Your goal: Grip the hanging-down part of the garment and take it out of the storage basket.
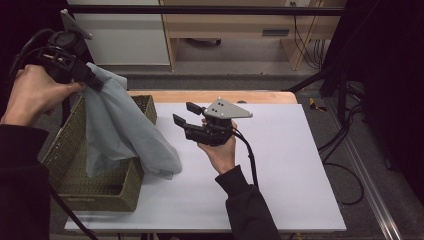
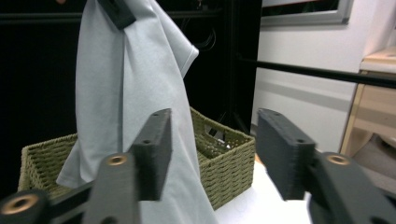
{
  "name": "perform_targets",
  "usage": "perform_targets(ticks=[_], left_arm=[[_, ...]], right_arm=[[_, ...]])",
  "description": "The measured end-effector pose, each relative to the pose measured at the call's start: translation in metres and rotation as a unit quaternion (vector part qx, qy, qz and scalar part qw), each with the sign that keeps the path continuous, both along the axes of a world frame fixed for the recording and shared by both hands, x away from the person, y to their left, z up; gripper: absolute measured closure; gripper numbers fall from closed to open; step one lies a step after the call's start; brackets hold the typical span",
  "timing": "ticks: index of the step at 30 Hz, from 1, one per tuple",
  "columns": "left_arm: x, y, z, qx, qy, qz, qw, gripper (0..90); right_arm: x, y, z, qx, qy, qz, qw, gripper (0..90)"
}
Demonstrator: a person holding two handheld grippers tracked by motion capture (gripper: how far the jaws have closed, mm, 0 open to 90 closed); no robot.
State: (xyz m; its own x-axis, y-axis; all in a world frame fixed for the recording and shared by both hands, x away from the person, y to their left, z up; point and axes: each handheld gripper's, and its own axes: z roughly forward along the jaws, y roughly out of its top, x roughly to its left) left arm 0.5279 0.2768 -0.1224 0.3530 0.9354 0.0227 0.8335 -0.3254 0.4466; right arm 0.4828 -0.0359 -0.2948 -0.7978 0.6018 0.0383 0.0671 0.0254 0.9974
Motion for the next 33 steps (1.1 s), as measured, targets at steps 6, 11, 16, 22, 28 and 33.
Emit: perform_targets(ticks=[6, 11, 16, 22, 28, 33], left_arm=[[-0.001, 0.002, -0.001, -0.003, -0.002, 0.002, 1.0000, 82.6], [-0.001, 0.002, -0.002, -0.004, -0.001, 0.002, 1.0000, 82.7], [-0.001, 0.001, -0.002, -0.004, 0.001, 0.001, 1.0000, 82.6], [-0.001, 0.000, -0.002, -0.004, -0.001, 0.001, 1.0000, 82.6], [-0.001, 0.000, -0.002, -0.005, -0.001, 0.001, 1.0000, 82.6], [0.000, 0.001, -0.002, -0.007, 0.000, 0.004, 1.0000, 82.7]], right_arm=[[-0.009, -0.016, -0.003, 0.001, -0.008, -0.015, 0.9999, 21.2], [-0.014, -0.033, -0.012, 0.007, 0.004, -0.026, 0.9996, 11.6], [-0.021, -0.051, -0.025, 0.013, 0.027, -0.045, 0.9986, 5.3], [-0.030, -0.078, -0.039, 0.011, 0.035, -0.064, 0.9973, 2.6], [-0.038, -0.101, -0.049, -0.005, 0.036, -0.086, 0.9957, 0.5], [-0.046, -0.117, -0.058, -0.005, 0.044, -0.101, 0.9939, 0.1]])
